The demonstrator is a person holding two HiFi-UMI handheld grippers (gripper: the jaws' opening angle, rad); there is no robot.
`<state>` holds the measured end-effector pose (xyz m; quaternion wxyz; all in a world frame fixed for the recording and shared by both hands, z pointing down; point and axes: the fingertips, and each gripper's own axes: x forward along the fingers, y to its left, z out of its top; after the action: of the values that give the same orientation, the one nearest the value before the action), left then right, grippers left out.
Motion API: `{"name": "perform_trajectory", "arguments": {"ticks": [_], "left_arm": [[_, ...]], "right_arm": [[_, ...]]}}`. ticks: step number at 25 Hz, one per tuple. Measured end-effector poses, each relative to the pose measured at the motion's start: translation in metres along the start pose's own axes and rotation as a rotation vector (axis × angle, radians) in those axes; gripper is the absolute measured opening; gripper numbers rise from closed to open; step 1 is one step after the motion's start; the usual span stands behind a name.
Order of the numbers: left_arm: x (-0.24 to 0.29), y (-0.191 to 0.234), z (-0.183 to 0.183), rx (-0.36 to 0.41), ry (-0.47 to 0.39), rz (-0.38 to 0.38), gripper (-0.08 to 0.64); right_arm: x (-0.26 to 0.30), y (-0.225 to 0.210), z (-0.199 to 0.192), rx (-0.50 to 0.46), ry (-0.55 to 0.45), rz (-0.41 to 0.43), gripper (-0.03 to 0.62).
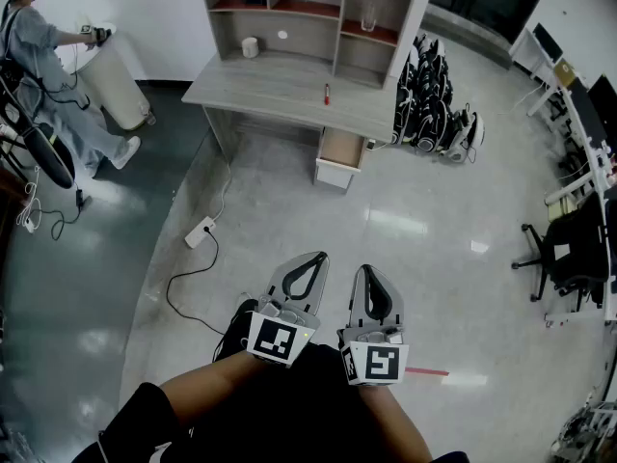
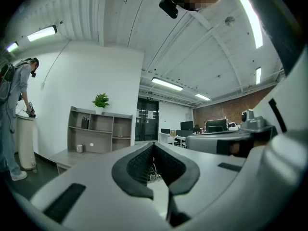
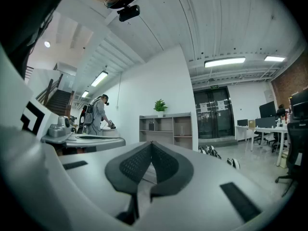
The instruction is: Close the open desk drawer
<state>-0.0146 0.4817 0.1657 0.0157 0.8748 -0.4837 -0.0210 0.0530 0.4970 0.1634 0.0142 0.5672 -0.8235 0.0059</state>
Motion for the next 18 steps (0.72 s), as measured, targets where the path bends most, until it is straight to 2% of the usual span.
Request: {"name": "perform_trajectory", "arguments": {"ticks": [3,7,12,18], "left_arm": [[-0.001,-0.007,-0.003,-0.01,-0.004,-0.001,0.012],[0.001,0.0,-0.022,-0.013,0.072,-0.014,0.012],[0.011,0.017,-0.029,-0.038,0.076,0.029,0.012],[0.041,0.041,-0.035,-0.044,0.066,0.032,0.014]], "right_arm": [[-0.012,-0.002,-0.003,0.038,-0.02,0.006,0.017],[-0.018,-0.016,-0.005,0.12,-0.04,-0.004,0.018],[-0.014,-0.038,-0.016,0.114,-0.008,-0.057,0.018],[0.012,-0.038,-0.023,0.049,0.015,-0.026,0.018]]}}
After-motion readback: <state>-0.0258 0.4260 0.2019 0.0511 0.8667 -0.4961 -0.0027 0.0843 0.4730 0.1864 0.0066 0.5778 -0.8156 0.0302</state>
